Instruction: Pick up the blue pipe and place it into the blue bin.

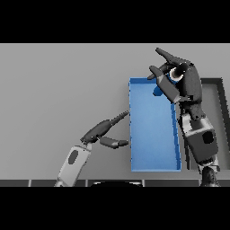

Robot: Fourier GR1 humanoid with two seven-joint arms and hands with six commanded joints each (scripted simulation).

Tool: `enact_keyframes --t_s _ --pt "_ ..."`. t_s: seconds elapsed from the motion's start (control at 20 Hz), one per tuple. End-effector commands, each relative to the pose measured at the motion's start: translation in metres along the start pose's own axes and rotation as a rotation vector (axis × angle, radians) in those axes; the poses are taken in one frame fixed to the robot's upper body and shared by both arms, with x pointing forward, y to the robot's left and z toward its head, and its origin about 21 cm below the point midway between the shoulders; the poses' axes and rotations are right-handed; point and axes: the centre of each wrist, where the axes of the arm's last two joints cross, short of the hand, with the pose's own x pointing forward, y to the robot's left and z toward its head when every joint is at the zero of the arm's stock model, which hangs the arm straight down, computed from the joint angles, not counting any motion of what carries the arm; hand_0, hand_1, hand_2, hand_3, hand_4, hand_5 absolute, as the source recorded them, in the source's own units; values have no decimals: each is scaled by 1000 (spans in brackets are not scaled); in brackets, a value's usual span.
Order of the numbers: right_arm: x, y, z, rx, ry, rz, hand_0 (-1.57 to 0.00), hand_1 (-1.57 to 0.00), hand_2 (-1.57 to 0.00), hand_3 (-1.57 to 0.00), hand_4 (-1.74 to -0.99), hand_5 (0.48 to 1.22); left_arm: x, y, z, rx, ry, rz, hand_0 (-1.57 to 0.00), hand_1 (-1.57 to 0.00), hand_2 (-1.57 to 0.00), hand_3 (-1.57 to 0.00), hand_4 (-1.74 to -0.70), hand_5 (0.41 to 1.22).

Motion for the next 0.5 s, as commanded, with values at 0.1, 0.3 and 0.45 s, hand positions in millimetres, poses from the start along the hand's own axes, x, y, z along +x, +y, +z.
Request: enact_keyframes --t_s 0.1,0.3,0.45 --pt "0 -35 13 -112 67 63 -1571 -1571 -1571 -1571 -1741 1221 1 3 -1 6 -12 -15 1 1 1 1 -882 411" --pt "-19 -56 52 -203 213 30 -1571 -1571 -1571 -1571 -1741 1221 3 5 1 -1 -13 -32 1 1 1 1 -869 418" --pt "-46 -66 81 -315 346 20 -1571 -1571 -1571 -1571 -1741 1221 4 1 3 -13 -27 -29 1 1 1 1 -866 420"
